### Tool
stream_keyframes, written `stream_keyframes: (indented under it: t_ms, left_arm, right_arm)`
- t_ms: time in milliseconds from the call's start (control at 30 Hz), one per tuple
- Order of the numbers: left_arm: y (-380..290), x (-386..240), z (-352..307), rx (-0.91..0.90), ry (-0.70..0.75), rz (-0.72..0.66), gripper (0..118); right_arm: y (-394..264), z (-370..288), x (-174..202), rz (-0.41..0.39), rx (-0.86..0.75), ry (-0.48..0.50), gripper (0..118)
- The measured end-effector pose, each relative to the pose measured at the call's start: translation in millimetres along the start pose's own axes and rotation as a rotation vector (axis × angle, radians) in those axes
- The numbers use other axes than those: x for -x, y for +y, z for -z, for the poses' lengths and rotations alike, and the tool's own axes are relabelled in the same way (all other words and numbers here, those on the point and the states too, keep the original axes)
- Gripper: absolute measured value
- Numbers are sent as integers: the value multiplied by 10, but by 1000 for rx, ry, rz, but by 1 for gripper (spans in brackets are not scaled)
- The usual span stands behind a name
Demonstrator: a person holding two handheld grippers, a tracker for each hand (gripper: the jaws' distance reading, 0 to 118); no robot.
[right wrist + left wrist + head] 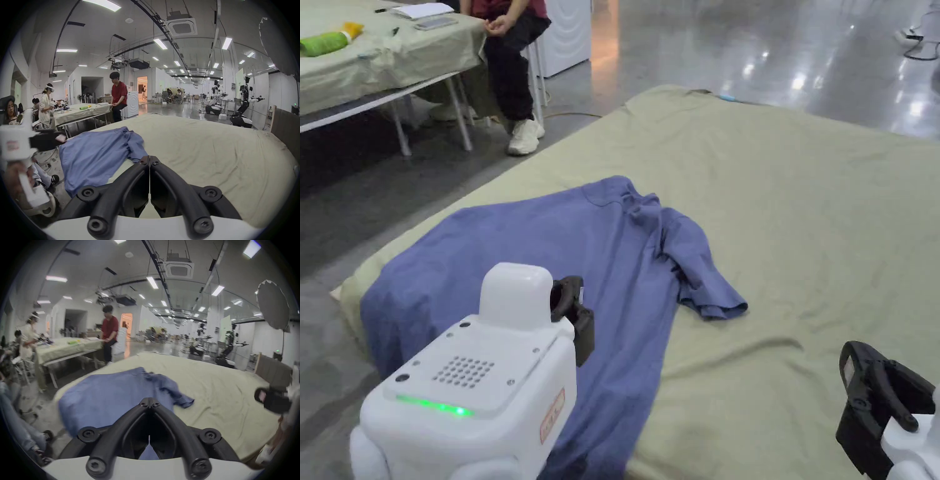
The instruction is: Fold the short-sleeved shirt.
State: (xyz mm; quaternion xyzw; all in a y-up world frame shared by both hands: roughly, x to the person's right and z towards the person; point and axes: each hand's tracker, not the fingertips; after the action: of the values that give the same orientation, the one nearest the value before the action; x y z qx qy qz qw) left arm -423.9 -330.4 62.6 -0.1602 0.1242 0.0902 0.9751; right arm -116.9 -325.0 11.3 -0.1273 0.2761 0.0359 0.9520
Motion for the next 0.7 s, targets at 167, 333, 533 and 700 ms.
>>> stream_keyframes:
  t_ms: [167,333,533,700]
  left_arm:
    - [461,-48,1603,206,-89,-65,0]
    - [522,32,2880,455,-42,-117,118]
    - [406,-347,3234,526,37,-7,117]
    - [354,-178,3153,469,114,74,4]
  right_arm:
    - [-72,52,-401,9,62,-55,3]
    - [-139,135,-719,40,139,-92,3]
    - [-112,173,-858,44,138,-105,3]
    - [-139,160,-855,20,138,-94,3]
